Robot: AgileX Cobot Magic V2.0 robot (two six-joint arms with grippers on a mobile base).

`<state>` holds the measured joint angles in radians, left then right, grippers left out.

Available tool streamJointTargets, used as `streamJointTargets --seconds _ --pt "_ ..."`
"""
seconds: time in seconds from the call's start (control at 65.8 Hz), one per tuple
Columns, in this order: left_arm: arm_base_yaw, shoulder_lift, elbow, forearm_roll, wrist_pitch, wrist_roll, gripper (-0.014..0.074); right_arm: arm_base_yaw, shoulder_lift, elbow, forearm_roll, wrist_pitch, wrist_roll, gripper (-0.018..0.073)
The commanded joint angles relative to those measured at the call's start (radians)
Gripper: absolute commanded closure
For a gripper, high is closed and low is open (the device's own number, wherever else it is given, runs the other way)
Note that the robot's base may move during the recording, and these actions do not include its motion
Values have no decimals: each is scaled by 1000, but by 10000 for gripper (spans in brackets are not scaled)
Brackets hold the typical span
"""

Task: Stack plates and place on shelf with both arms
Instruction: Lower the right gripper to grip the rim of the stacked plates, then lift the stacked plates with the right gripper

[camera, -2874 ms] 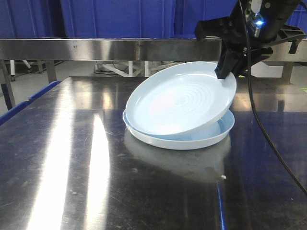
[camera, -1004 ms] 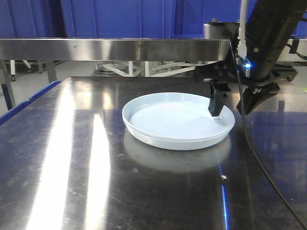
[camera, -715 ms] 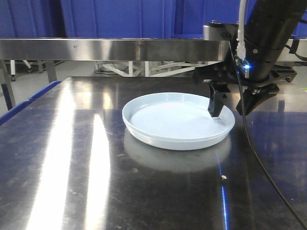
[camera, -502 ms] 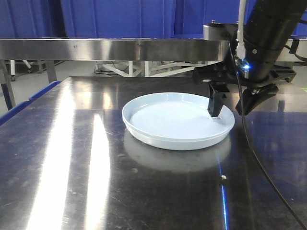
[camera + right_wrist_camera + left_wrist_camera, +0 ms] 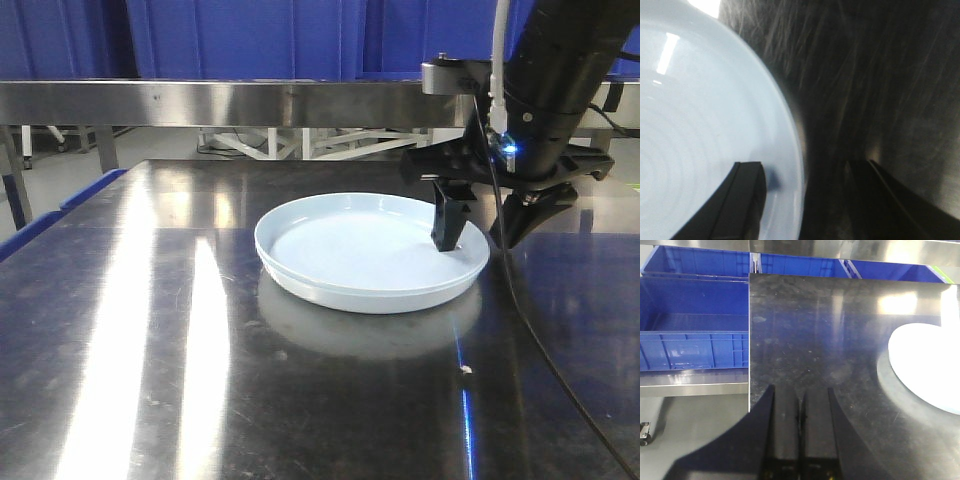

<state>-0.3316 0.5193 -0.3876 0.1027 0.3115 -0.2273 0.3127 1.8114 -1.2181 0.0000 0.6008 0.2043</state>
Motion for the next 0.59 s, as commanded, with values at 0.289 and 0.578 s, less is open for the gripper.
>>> streamJointTargets --seconds 0.289,0.578 --pt "5 1 -30 -1 -89 -10 510 -7 -37 -30 0 -30 -4 414" --pt "5 1 -30 -1 -89 -10 510 -7 -105 -56 0 -31 -4 511"
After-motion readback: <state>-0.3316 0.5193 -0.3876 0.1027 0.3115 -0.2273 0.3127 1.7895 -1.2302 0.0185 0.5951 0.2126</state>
